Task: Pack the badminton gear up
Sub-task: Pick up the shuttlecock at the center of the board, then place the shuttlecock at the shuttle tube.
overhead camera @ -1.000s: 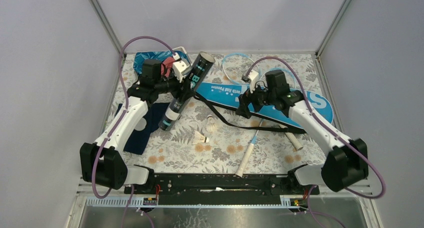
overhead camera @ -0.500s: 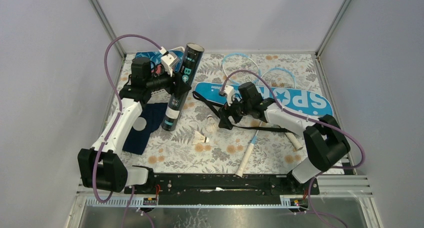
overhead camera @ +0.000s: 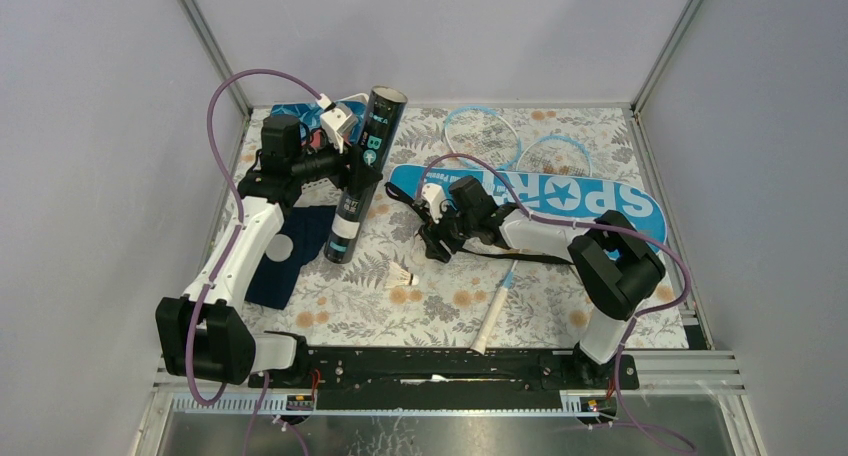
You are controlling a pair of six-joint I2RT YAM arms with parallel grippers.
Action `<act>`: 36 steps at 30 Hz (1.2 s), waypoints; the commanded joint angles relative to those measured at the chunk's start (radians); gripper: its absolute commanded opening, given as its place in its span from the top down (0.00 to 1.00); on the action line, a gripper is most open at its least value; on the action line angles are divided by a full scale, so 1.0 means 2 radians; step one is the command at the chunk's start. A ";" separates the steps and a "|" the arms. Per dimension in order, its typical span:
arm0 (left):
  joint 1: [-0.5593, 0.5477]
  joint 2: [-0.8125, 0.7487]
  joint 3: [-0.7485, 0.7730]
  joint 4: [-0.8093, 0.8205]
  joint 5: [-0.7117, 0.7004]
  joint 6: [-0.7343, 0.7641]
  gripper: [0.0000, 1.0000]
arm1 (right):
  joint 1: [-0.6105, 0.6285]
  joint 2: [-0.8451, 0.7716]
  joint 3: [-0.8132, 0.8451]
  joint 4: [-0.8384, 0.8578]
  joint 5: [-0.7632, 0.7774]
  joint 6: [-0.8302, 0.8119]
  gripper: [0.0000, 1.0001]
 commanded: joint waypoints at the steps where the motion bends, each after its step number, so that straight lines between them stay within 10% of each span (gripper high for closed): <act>1: 0.004 -0.011 -0.002 0.036 0.007 0.005 0.97 | 0.006 0.016 0.027 0.031 0.028 -0.020 0.38; 15: 0.004 0.001 0.006 -0.018 0.013 0.079 0.95 | -0.004 -0.044 0.016 0.039 0.064 -0.042 1.00; 36: -0.049 0.003 0.031 -0.266 0.000 0.348 0.98 | -0.161 -0.279 0.144 -0.322 -0.098 -0.165 1.00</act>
